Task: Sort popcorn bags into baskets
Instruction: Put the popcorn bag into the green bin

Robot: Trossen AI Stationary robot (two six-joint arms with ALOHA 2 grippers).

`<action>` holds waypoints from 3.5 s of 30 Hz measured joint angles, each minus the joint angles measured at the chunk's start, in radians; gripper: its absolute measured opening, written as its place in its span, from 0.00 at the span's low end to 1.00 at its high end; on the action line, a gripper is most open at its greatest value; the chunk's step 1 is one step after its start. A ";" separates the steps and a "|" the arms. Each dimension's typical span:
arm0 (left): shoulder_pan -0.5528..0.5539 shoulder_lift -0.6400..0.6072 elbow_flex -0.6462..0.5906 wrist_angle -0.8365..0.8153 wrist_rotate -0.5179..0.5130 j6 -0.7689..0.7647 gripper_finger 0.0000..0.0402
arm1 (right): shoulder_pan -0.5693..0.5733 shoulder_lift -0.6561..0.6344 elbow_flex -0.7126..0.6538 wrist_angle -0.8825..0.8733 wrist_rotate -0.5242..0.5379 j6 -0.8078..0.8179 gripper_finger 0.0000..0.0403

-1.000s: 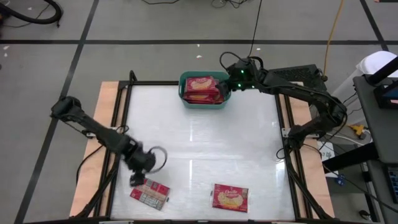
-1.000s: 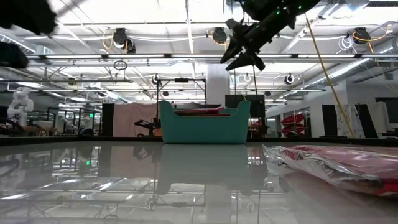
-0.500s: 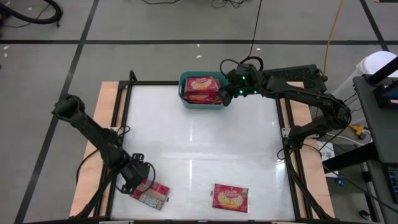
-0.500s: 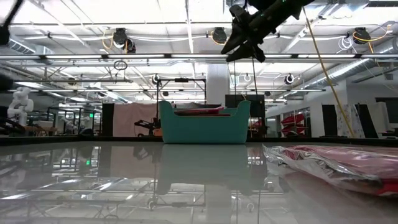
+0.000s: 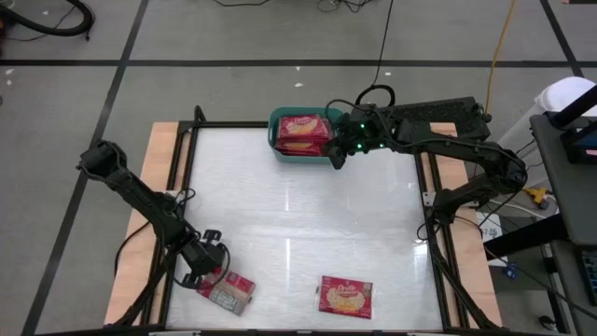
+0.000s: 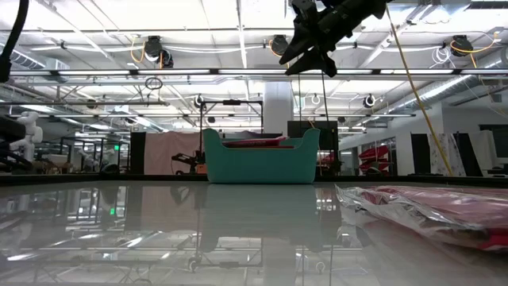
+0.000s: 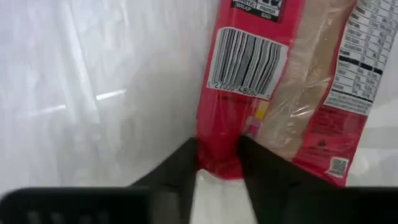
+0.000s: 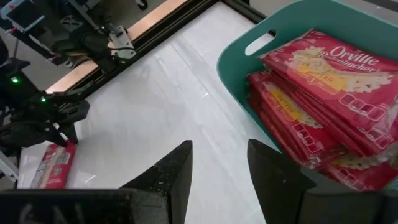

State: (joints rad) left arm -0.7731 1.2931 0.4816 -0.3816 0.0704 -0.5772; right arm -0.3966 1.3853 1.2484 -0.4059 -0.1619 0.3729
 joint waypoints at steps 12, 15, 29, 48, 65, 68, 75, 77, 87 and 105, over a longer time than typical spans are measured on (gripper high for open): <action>0.132 -0.071 -0.003 0.045 -0.013 0.017 0.01 | 0.000 0.000 0.000 0.005 0.000 0.026 0.37; 0.185 -0.131 -0.003 0.043 -0.054 -0.003 0.01 | 0.001 0.000 0.000 0.010 0.000 0.058 0.37; 0.490 -0.436 0.063 0.063 -0.372 0.115 0.00 | 0.095 -0.040 0.000 0.149 0.080 0.242 0.37; 0.914 -0.426 0.399 0.104 -0.340 0.601 0.00 | 0.220 -0.046 0.000 0.256 0.129 -0.017 0.56; 1.016 -0.333 0.512 0.184 -0.228 0.689 0.01 | 0.173 0.000 -0.149 0.732 0.134 -0.261 0.55; 1.016 -0.307 0.512 0.226 -0.228 0.680 0.01 | 0.175 -0.003 -0.149 0.732 0.131 -0.305 0.38; 1.012 -0.284 0.513 0.247 -0.280 0.588 0.03 | 0.167 -0.035 -0.149 0.730 0.131 -0.415 0.04; 1.009 -0.290 0.513 0.226 -0.302 0.516 0.07 | 0.161 -0.048 -0.150 0.716 0.135 -0.491 0.05; 1.047 -0.401 0.515 0.044 -0.341 0.023 0.19 | 0.207 -0.200 -0.146 0.676 0.316 -0.910 0.03; 1.287 -0.377 0.513 0.090 0.082 -0.724 0.33 | 0.343 -0.174 -0.103 0.535 0.423 -1.765 0.03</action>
State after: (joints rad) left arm 0.5139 0.9158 0.9947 -0.2914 0.1528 -1.3016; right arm -0.0540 1.2109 1.1454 0.1291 0.2615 -1.3926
